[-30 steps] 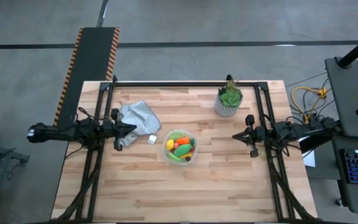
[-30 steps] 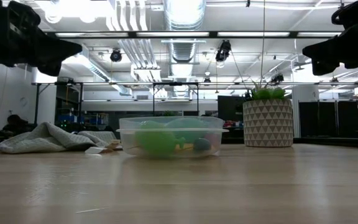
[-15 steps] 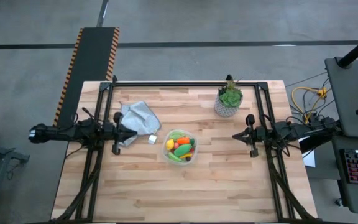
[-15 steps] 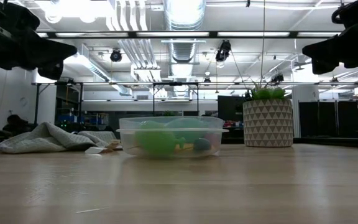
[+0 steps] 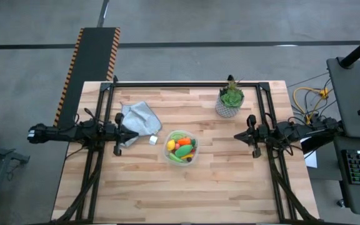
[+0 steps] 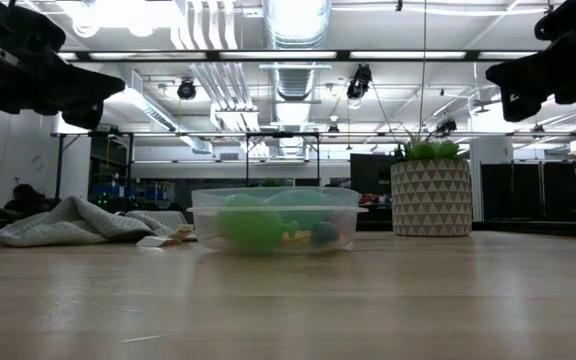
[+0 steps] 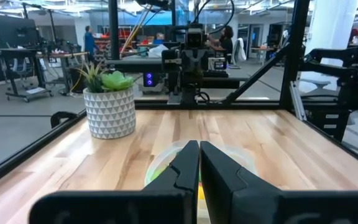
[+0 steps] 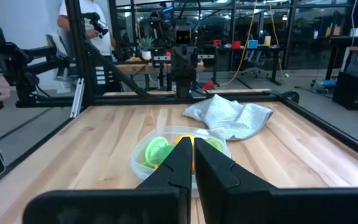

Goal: Pick and placing Produce into tupperware
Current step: Return to Home Position

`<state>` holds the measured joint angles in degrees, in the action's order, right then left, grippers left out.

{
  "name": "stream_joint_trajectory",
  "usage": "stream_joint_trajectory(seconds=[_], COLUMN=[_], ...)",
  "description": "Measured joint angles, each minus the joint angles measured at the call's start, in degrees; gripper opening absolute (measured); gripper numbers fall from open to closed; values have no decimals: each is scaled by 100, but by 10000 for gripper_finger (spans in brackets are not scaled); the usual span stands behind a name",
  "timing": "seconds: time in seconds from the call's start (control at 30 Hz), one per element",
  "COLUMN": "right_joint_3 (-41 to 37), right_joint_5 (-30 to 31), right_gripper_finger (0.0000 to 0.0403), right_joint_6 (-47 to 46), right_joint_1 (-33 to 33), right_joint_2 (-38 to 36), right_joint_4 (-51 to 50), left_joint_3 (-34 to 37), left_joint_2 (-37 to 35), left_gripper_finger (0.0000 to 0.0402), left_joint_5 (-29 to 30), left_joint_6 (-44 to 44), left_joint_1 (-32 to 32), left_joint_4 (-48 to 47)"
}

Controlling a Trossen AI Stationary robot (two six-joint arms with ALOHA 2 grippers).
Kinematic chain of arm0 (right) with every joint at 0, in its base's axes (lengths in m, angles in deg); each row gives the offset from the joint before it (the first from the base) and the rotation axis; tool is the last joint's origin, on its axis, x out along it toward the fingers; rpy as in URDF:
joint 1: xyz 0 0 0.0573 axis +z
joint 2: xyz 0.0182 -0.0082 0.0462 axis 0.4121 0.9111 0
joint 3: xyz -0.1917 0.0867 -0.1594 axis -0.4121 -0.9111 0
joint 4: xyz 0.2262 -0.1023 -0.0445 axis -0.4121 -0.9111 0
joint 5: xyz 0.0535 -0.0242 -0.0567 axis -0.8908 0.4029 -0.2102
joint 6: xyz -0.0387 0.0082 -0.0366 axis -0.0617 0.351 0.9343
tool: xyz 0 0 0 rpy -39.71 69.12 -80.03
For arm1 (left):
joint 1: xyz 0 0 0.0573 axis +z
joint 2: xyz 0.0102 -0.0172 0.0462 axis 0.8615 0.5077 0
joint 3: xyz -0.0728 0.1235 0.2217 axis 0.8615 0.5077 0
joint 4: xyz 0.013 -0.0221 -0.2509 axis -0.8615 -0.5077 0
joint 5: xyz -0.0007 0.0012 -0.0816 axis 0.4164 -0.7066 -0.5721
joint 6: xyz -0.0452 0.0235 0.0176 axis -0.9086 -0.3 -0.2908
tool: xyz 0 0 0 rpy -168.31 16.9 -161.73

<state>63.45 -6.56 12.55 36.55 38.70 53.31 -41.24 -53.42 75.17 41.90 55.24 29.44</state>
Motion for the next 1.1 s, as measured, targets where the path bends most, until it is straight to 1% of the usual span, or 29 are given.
stream_joint_trajectory(seconds=[0.2,1.1], right_joint_3=[0,0], right_joint_5=[-1,-8], right_gripper_finger=[9,9], right_joint_6=[14,12], right_joint_1=[0,0], right_joint_2=[0,9], right_joint_4=[0,-83], left_joint_3=[2,9], left_joint_2=[-37,31], left_gripper_finger=[0,0], left_joint_5=[-264,-266], left_joint_6=[7,8], left_joint_1=[0,0], left_joint_4=[6,0])
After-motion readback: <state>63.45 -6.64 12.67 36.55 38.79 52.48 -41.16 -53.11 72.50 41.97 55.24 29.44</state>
